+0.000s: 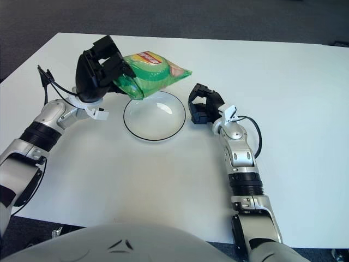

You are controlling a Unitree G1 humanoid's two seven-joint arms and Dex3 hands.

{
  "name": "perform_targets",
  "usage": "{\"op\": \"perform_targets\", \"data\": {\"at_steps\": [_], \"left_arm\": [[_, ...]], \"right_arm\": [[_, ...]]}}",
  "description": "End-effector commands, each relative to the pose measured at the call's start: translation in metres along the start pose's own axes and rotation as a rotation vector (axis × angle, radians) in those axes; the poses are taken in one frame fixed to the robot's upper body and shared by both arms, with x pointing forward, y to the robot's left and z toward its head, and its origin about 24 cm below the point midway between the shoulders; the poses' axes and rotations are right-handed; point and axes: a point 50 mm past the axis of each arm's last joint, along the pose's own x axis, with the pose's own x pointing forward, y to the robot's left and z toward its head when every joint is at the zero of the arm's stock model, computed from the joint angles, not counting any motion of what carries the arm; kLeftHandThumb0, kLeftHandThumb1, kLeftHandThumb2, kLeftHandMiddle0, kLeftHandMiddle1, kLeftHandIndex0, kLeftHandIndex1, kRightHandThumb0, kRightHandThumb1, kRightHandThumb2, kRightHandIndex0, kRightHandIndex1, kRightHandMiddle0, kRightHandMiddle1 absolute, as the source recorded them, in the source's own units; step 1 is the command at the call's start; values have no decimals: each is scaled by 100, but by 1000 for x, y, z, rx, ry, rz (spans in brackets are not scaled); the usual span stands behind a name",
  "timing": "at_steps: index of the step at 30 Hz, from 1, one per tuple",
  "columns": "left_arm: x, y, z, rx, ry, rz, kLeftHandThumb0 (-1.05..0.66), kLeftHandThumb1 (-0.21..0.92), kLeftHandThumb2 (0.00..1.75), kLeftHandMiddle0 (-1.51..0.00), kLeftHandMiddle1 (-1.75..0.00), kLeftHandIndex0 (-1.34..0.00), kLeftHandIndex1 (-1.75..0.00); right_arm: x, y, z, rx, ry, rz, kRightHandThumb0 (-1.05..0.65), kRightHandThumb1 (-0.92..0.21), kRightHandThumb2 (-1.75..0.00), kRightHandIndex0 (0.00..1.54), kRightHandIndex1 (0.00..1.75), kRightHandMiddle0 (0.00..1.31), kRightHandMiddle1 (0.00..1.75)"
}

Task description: Put the snack into the plate.

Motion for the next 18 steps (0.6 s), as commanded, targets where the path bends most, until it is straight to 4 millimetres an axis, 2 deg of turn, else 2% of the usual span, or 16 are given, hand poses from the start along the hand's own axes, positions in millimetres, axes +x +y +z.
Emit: {"op": "perform_targets", "data": {"at_steps": [1, 9, 18], "left_arm": [[-3, 0, 5, -61, 14, -13, 0, 4, 164, -82, -174, -59, -175], [-8, -2, 16, -136, 54, 3, 0, 9, 159, -78, -174, -55, -175], [-30, -34, 37, -155, 68, -49, 0, 11, 155, -78, -171, -53, -175]], "right_arm": [[-10, 0, -34, 0, 173, -3, -47, -37, -125, 128, 175, 57, 175], [-10, 1, -34, 5, 173, -3, -47, -37, -125, 128, 175, 57, 175], [-9, 2, -32, 4, 179, -9, -47, -37, -125, 127, 175, 58, 175]]}}
